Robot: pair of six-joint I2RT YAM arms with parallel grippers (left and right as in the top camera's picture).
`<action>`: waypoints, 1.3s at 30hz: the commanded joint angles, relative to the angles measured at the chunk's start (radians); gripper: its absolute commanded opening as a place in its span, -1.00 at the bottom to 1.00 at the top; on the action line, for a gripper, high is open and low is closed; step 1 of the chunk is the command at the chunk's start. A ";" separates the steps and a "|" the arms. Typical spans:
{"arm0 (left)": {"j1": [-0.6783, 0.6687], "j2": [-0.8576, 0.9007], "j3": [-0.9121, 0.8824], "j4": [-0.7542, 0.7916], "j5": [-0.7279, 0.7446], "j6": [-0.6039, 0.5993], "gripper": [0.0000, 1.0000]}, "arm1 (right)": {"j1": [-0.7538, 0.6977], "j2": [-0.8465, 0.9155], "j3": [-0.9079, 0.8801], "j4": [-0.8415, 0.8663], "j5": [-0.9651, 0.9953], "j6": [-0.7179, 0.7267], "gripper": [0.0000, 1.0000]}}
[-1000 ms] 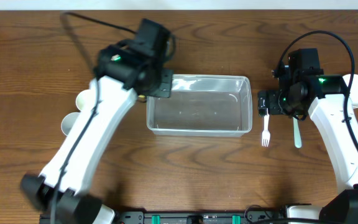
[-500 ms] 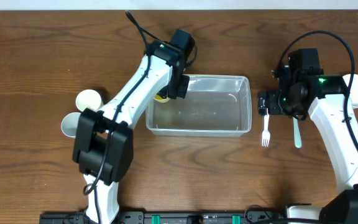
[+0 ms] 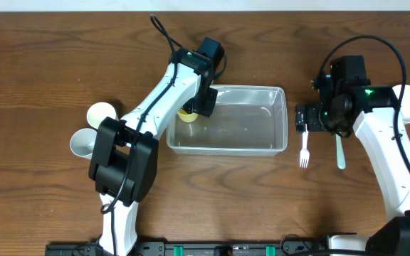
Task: Pack container
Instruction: 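Carry the yellow cup into the container and release it, then grasp the white cup with the left gripper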
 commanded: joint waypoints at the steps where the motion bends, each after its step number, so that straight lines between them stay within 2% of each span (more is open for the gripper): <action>1: 0.000 -0.051 0.046 -0.047 -0.029 0.006 0.00 | -0.007 0.006 0.016 -0.003 0.008 0.010 0.91; 8: 0.030 -0.290 0.132 -0.149 -0.202 0.006 0.11 | -0.007 0.006 0.016 -0.002 0.008 0.002 0.93; 11: 0.105 -0.376 0.131 -0.150 -0.204 0.005 0.12 | -0.007 0.006 0.016 -0.002 0.008 0.002 0.93; 14: 0.211 -0.393 0.129 -0.159 -0.201 -0.015 0.26 | -0.007 0.006 0.016 0.001 0.008 0.002 0.94; 24: 0.490 -0.249 0.014 -0.166 -0.017 -0.017 0.29 | -0.007 0.006 0.016 0.000 0.008 0.002 0.93; 30: 0.557 -0.101 -0.024 -0.167 -0.002 -0.017 0.28 | -0.007 0.006 0.016 -0.003 0.008 0.002 0.94; 36: 0.566 -0.004 -0.025 -0.173 0.035 -0.017 0.25 | -0.007 0.006 0.016 -0.002 0.008 0.002 0.94; 38: 0.566 0.006 -0.025 -0.164 0.043 -0.017 0.15 | -0.007 0.006 0.016 -0.003 0.008 0.002 0.94; 39: 0.566 0.008 -0.025 -0.158 0.043 -0.017 -0.08 | -0.007 0.006 0.016 -0.003 0.008 0.002 0.94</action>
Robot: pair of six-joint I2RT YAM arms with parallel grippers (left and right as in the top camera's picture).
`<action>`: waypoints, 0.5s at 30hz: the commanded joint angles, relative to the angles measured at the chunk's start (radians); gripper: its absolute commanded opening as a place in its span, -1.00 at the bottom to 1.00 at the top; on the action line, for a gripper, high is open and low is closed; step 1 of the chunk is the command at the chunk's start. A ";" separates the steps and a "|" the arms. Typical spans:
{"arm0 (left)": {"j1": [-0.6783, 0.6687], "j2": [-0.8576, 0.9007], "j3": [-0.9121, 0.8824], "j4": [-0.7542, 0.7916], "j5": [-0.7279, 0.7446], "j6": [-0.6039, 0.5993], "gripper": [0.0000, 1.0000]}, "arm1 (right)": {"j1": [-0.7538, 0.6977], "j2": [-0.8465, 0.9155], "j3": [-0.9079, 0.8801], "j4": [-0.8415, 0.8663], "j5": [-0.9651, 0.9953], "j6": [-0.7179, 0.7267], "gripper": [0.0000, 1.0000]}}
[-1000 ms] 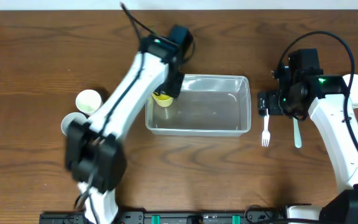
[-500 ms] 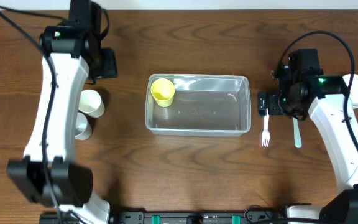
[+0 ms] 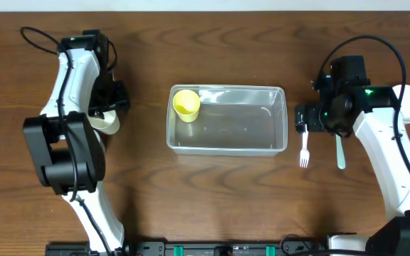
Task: Pack container
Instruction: 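Grasp the white cup with the left gripper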
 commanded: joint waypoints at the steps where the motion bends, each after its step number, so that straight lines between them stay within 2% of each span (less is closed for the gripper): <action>1: 0.002 0.008 -0.004 0.006 0.024 -0.007 -0.33 | -0.007 0.006 0.016 0.000 0.007 0.002 0.93; 4: 0.002 0.008 -0.004 0.007 0.025 -0.008 -0.73 | -0.007 0.006 0.016 0.000 0.007 0.002 0.93; 10: 0.002 0.008 -0.004 0.003 0.024 -0.008 -0.87 | -0.007 0.006 0.016 0.000 0.007 0.002 0.93; 15: 0.000 0.006 -0.003 0.003 0.024 -0.008 -0.88 | -0.007 0.006 0.016 0.000 0.008 0.002 0.93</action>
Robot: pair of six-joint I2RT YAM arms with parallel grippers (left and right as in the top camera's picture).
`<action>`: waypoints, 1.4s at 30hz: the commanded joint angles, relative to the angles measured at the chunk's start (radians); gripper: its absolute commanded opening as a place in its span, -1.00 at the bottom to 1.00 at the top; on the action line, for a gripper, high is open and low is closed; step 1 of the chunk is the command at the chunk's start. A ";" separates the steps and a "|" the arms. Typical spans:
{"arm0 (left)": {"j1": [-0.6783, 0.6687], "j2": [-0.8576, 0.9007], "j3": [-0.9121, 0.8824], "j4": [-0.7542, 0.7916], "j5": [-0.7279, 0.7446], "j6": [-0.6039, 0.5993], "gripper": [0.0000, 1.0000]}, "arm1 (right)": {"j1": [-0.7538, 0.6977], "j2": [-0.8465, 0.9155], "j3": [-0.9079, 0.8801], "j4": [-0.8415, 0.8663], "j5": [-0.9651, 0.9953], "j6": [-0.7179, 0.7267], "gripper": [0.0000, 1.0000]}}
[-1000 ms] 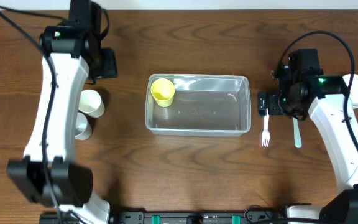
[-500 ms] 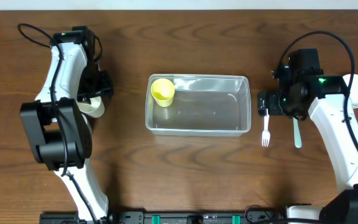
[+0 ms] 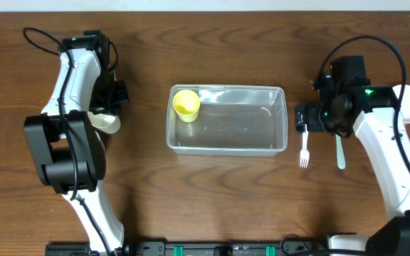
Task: Pack container
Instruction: 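Grasp the white cup with the left gripper, then lower the white cup into the container beside the yellow cup, release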
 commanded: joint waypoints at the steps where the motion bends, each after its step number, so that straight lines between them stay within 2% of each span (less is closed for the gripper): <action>1: 0.000 0.000 0.001 -0.006 0.007 0.002 -0.88 | -0.007 0.005 0.016 0.000 0.008 0.002 0.94; 7: -0.056 -0.073 0.103 -0.078 0.007 0.002 -0.88 | -0.007 0.005 0.016 0.000 0.008 0.002 0.93; 12: -0.165 -0.220 0.219 -0.144 0.006 0.003 -0.88 | -0.007 0.005 0.016 0.000 0.008 0.002 0.93; 17: -0.336 -0.368 0.237 -0.164 0.007 -0.006 -0.88 | -0.007 0.005 0.016 0.003 0.007 0.002 0.94; 22: -0.530 -0.389 0.230 -0.213 0.007 -0.028 -0.88 | -0.007 0.005 0.016 0.003 0.007 0.002 0.93; 28: -0.644 -0.363 0.126 -0.190 0.006 -0.028 -0.88 | -0.007 0.005 0.016 -0.001 0.007 0.002 0.94; 38: -0.639 -0.354 -0.210 -0.005 0.007 -0.035 -0.88 | -0.007 0.005 0.016 -0.001 0.007 0.002 0.93; 42: -0.638 -0.348 -0.288 0.074 0.006 -0.035 -0.88 | -0.007 0.005 0.016 -0.002 0.007 0.002 0.94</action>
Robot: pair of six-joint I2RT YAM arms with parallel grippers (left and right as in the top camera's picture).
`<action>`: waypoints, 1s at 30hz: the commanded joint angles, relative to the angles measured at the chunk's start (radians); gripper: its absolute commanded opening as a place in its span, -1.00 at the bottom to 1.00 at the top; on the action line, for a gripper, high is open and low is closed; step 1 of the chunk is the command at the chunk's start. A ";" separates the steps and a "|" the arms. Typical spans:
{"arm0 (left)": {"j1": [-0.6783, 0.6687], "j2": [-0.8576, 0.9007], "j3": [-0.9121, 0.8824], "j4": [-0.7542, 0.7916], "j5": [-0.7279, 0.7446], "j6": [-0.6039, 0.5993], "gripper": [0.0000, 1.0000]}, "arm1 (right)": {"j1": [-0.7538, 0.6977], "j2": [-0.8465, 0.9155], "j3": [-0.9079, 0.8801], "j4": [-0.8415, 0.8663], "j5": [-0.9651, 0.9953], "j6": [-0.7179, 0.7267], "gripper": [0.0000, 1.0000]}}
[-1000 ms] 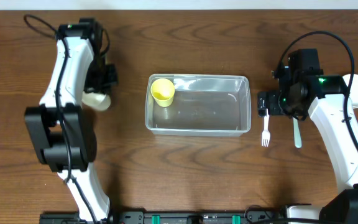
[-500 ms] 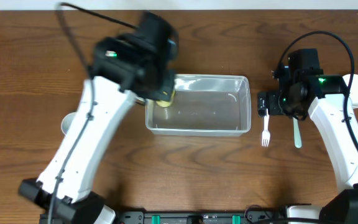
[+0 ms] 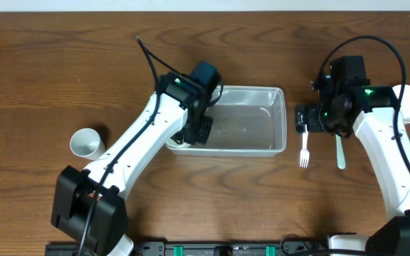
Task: Pack container
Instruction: 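Lower the white cup into the container beside the yellow cup, release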
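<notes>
A clear plastic container lies at the table's middle. My left gripper is reaching down into its left end; the wrist hides the fingers. A sliver of white shows just beneath it at the container's front left corner. No yellow cup shows; the left arm covers that corner. One white cup stands on the table at the left. My right gripper hovers at the handle end of a white fork right of the container. Its jaws cannot be made out.
A pale spoon lies right of the fork, partly under the right arm. A white bowl sits at the far right edge. The left arm stretches diagonally from the front left across the table to the container.
My left gripper was at the white cup far left of the container and is now inside the container's left end. That cup is gone from its spot. The right arm has not moved.
First my left gripper was over a yellow cup in the container's left end, with two white cups on the table at the left. Then the yellow cup stood alone in the container and the gripper was at the upper white cup. Now one white cup remains there.
</notes>
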 commanded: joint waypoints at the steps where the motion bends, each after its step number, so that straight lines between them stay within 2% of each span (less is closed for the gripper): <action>1: 0.005 0.008 -0.049 0.038 -0.008 -0.008 -0.88 | -0.007 0.005 0.015 0.001 0.007 0.002 0.93; 9: 0.005 0.042 -0.066 0.124 -0.013 0.000 -0.86 | -0.007 0.005 0.015 -0.004 0.007 0.002 0.93; 11: 0.005 0.053 -0.066 0.127 -0.013 0.000 -0.75 | -0.007 0.005 0.015 -0.006 0.007 0.002 0.93; 16: 0.005 0.060 -0.066 0.126 -0.012 -0.001 -0.66 | -0.007 0.005 0.015 -0.007 0.007 0.002 0.93; 18: 0.005 0.060 -0.066 0.126 -0.012 -0.001 -0.52 | -0.007 0.005 0.015 -0.006 0.007 0.002 0.93; 30: 0.005 0.057 -0.033 0.106 -0.013 0.000 -0.47 | -0.007 0.005 0.015 -0.006 0.007 0.002 0.94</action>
